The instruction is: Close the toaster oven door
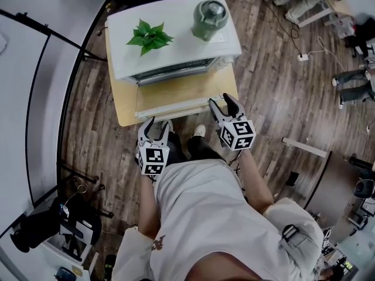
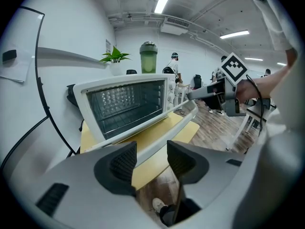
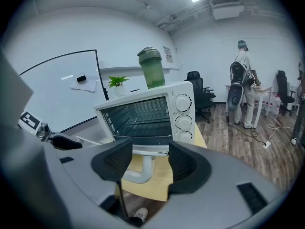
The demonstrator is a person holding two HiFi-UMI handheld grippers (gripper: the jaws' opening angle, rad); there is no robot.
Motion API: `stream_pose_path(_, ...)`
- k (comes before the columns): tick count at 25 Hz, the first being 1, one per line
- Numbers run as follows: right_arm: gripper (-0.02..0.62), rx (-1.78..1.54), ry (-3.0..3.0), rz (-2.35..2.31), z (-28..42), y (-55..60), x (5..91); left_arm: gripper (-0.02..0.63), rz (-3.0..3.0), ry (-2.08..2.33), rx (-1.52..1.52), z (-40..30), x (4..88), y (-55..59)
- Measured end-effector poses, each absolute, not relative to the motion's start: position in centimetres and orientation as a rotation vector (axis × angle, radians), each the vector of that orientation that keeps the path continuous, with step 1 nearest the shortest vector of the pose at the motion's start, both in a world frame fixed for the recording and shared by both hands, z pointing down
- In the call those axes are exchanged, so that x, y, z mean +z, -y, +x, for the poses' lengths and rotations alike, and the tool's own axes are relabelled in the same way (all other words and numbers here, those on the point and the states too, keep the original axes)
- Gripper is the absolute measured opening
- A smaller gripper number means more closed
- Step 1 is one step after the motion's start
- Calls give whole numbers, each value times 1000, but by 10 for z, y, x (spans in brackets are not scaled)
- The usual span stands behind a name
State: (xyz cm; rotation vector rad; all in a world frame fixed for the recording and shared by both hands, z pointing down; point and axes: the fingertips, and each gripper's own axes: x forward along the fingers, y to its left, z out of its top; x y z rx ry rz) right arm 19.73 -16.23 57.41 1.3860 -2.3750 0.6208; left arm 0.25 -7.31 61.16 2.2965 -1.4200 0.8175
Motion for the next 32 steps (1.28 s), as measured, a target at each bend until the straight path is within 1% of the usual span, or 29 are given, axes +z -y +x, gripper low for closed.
stream_pose_path(11, 232, 373, 2401, 1347, 191, 162, 550, 192, 2311, 1445, 802, -1, 598, 85)
stream_pose_path(19, 242, 154, 2421, 1087, 160, 138, 547, 192, 2310, 1457, 775, -2, 589, 91)
stream_pose_path(25, 242, 71, 2410, 970, 144, 132, 553, 192, 2313, 1477, 757, -4, 584, 97)
stream_pose_path(32, 233, 50, 2371, 923, 142, 136, 563, 192, 2325, 1499, 736, -6, 572, 106)
